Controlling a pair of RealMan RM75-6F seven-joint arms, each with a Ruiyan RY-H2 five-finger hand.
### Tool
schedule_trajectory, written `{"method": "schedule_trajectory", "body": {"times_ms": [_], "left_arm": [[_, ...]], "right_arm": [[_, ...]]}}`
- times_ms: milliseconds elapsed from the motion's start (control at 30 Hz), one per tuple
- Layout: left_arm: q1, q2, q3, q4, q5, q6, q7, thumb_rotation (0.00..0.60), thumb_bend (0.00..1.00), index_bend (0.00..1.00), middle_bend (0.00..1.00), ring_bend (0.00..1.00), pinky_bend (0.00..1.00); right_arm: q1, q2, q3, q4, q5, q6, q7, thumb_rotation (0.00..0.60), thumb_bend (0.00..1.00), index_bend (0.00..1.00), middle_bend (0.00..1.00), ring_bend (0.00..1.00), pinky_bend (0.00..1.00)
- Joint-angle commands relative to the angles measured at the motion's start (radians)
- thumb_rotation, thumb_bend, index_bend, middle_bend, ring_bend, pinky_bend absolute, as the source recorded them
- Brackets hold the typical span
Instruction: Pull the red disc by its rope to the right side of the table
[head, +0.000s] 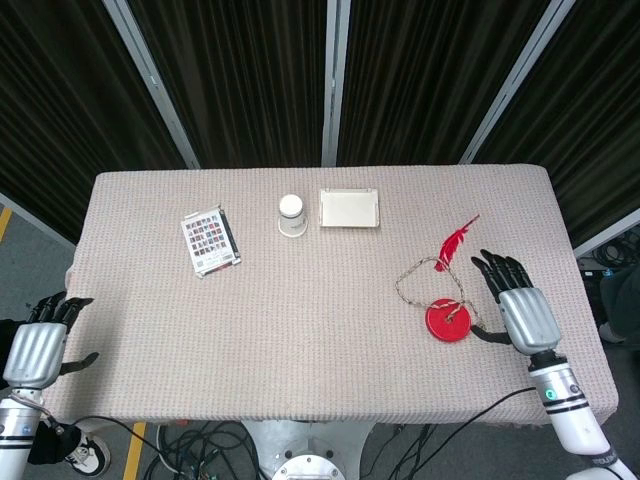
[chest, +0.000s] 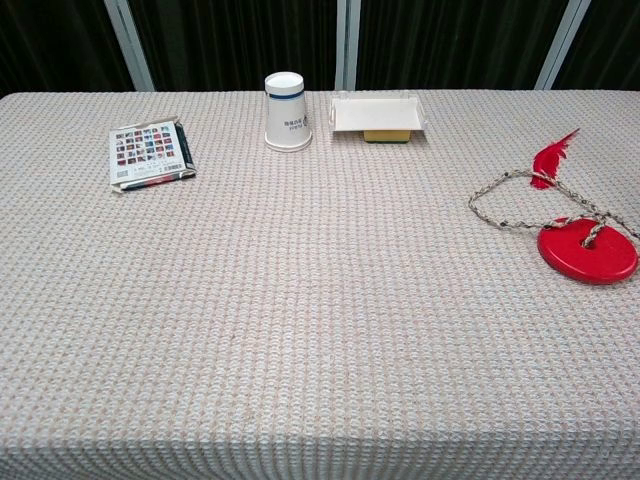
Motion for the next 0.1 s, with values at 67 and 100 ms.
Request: {"method": "schedule_trajectory", "body": {"times_ms": [67,100], "left_arm": [[-0.001,0.006,-0.002,-0.007,0.004,0.004,0.001,0.6,0.0,0.2,0.22,0.1,0.15],[-0.002,0.007,-0.003,-0.008,0.006,0.007,0.001,0.6,0.0,0.2,0.22,0.1,0.15]], "right_arm": [[-0.119,-0.005,-0.049,0.092,-0.058,0.139,0.001,0.6,0.0,0.0,0.0,0.0,0.0],[-0.136,-0.018,-0.05,0.119,-0.056,0.159,-0.004,0.6,0.0,0.0,0.0,0.0,0.0]]}}
